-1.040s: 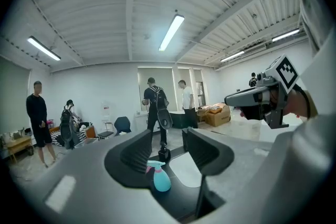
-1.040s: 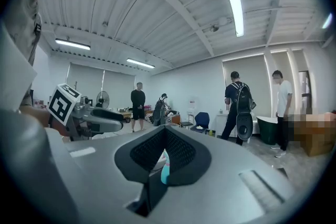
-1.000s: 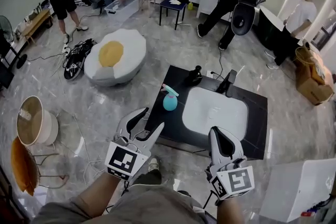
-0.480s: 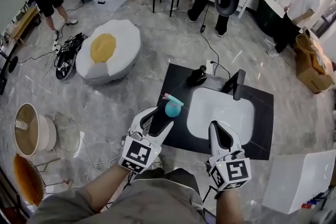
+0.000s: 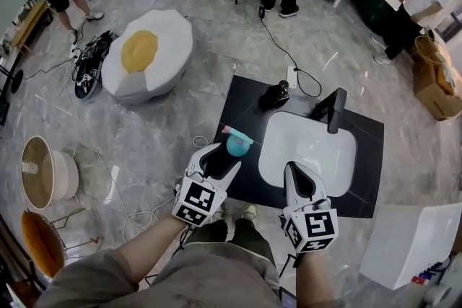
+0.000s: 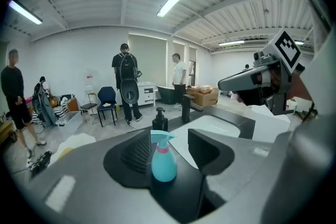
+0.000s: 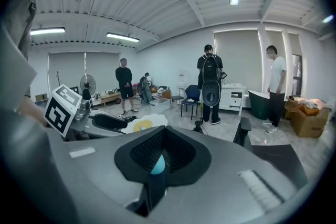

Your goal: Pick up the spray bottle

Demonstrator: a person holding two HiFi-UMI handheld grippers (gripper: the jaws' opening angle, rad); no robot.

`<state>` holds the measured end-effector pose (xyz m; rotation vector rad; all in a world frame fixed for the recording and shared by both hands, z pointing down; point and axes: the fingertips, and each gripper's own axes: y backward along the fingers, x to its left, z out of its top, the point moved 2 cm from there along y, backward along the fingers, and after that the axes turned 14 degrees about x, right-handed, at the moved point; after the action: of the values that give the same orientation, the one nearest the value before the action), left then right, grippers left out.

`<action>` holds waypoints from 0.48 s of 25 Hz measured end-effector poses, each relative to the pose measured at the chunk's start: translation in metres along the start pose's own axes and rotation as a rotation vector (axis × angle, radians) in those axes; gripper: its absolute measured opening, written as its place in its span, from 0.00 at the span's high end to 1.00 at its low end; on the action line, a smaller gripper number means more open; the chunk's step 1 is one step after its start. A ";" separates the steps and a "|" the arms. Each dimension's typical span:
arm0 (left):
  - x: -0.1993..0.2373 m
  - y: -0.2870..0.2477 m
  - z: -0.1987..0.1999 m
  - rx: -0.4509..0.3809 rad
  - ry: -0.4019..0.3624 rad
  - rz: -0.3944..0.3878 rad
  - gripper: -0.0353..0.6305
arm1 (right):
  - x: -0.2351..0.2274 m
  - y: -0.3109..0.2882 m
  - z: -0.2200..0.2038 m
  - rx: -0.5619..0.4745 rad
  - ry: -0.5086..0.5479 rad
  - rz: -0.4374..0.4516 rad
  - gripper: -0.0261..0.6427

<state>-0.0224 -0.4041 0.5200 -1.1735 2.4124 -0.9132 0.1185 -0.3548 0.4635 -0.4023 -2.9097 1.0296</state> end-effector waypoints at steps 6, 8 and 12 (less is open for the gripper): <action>0.000 -0.038 -0.019 0.048 0.075 -0.016 0.62 | -0.008 -0.024 -0.023 0.077 -0.004 0.036 0.92; 0.000 -0.050 -0.027 0.074 0.086 -0.009 0.60 | -0.010 -0.032 -0.029 0.095 -0.008 0.049 0.92; 0.004 -0.070 -0.037 0.101 0.106 0.026 0.58 | -0.014 -0.046 -0.037 0.123 -0.018 0.073 0.92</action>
<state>-0.0029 -0.4245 0.5945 -1.0800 2.4258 -1.1010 0.1260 -0.3696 0.5218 -0.4986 -2.8469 1.2210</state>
